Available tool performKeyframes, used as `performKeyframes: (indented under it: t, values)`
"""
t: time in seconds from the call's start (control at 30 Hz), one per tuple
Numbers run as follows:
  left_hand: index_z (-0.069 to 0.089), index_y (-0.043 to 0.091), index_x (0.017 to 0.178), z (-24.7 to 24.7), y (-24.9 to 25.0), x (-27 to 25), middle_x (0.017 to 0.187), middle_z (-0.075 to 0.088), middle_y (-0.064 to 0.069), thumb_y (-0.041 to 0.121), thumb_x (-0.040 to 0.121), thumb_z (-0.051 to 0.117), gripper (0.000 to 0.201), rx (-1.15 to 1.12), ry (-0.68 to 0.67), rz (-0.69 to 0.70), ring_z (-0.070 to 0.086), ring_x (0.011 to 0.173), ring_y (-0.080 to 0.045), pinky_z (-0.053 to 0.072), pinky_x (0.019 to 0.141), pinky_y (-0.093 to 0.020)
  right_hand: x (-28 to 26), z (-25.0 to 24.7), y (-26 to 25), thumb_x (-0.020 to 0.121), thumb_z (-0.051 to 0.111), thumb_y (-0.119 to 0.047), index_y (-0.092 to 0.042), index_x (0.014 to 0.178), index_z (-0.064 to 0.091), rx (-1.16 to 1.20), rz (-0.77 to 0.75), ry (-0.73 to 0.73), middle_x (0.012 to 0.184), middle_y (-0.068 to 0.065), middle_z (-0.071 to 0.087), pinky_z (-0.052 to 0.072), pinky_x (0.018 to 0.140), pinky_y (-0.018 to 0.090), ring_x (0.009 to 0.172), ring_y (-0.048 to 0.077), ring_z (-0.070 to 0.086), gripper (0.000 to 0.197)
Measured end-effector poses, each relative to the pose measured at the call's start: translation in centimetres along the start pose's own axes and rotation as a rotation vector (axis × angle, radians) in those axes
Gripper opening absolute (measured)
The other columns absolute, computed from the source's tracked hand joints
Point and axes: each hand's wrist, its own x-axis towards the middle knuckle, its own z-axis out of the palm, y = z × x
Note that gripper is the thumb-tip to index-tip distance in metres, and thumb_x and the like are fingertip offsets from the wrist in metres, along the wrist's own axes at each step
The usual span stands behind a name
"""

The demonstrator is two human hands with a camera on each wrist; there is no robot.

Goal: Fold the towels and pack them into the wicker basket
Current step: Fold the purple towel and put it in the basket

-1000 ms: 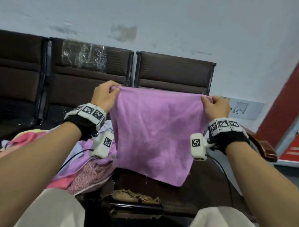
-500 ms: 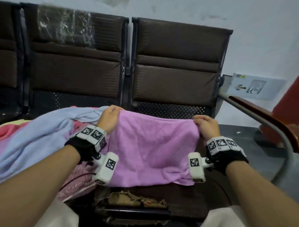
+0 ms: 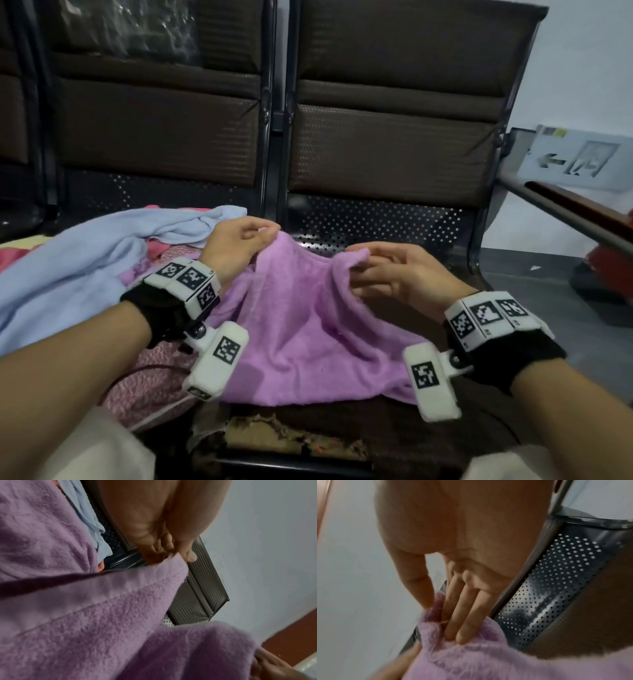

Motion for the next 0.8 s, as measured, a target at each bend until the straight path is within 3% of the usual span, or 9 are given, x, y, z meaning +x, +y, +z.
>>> performKeyframes:
  t: [0.1,0.2,0.3,0.43,0.5,0.57,0.7,0.8]
  values:
    - [0.072,0.023,0.087,0.2,0.3,-0.5,0.072,0.071,0.008,0.018,0.084,0.067,0.008,-0.002,-0.042,0.047,0.062,0.063,-0.001,0.052,0.061,-0.020,0.2,0.7,1.1,0.085,0.061,0.004,-0.009,0.094,0.072,-0.612,-0.043,0.054,0.084,0.017,0.070,0.053,0.071,0.024,0.074,0.012,0.066,0.019]
    - [0.072,0.015,0.092,0.6,0.5,-1.0,0.070,0.072,0.010,0.013,0.085,0.065,0.011,-0.016,-0.088,0.064,0.062,0.063,0.002,0.051,0.059,-0.014,0.3,2.2,0.6,0.081,0.068,-0.012,-0.016,0.083,0.074,-1.109,-0.225,0.050,0.082,-0.003,0.067,0.042,0.072,0.018,0.073,0.004,0.060,0.008]
    - [0.071,0.008,0.097,1.4,0.8,-1.6,0.070,0.072,0.009,0.011,0.085,0.065,0.014,-0.033,-0.118,0.047,0.062,0.062,0.004,0.047,0.056,-0.010,0.4,4.5,0.0,0.082,0.065,-0.025,-0.021,0.077,0.069,-1.051,-0.431,0.059,0.088,-0.005,0.059,0.042,0.077,0.019,0.081,0.006,0.056,0.007]
    - [0.072,0.011,0.095,1.9,1.2,-2.5,0.079,0.071,-0.006,0.017,0.083,0.066,0.015,-0.064,-0.144,-0.058,0.060,0.063,-0.009,0.049,0.054,-0.019,0.8,5.6,0.2,0.087,0.063,-0.019,-0.010,0.084,0.067,-0.856,-0.341,0.146,0.080,0.006,0.067,0.050,0.076,0.042,0.078,0.023,0.062,0.010]
    - [0.072,0.008,0.099,2.2,1.4,-3.1,0.083,0.071,-0.011,0.016,0.087,0.062,0.017,-0.066,-0.199,-0.085,0.060,0.065,-0.012,0.050,0.055,-0.021,1.0,5.6,0.4,0.086,0.066,-0.020,-0.009,0.088,0.069,-0.830,-0.332,0.166,0.082,0.008,0.069,0.051,0.080,0.046,0.079,0.027,0.063,0.011]
    - [0.071,0.006,0.100,2.6,1.6,-3.8,0.079,0.072,-0.008,0.013,0.091,0.058,0.017,-0.070,-0.263,-0.096,0.064,0.065,-0.010,0.052,0.055,-0.020,1.1,5.8,0.5,0.084,0.070,-0.024,-0.012,0.087,0.071,-0.809,-0.345,0.196,0.080,0.002,0.069,0.053,0.077,0.041,0.077,0.022,0.064,0.012]
    - [0.068,0.006,0.099,3.1,2.1,-4.7,0.066,0.070,0.003,0.007,0.095,0.050,0.018,-0.137,-0.352,-0.140,0.064,0.057,-0.003,0.053,0.053,-0.016,1.3,6.0,0.8,0.077,0.076,-0.031,-0.017,0.084,0.070,-0.801,-0.343,0.302,0.071,-0.009,0.065,0.046,0.064,0.018,0.064,0.000,0.056,0.017]
    - [0.067,0.005,0.096,3.2,2.7,-5.1,0.062,0.070,0.004,0.009,0.096,0.047,0.021,-0.188,-0.360,-0.163,0.062,0.052,-0.002,0.053,0.051,-0.016,1.4,6.0,1.1,0.075,0.078,-0.027,-0.017,0.084,0.063,-0.794,-0.314,0.337,0.072,-0.006,0.063,0.045,0.064,0.019,0.062,0.001,0.052,0.020]
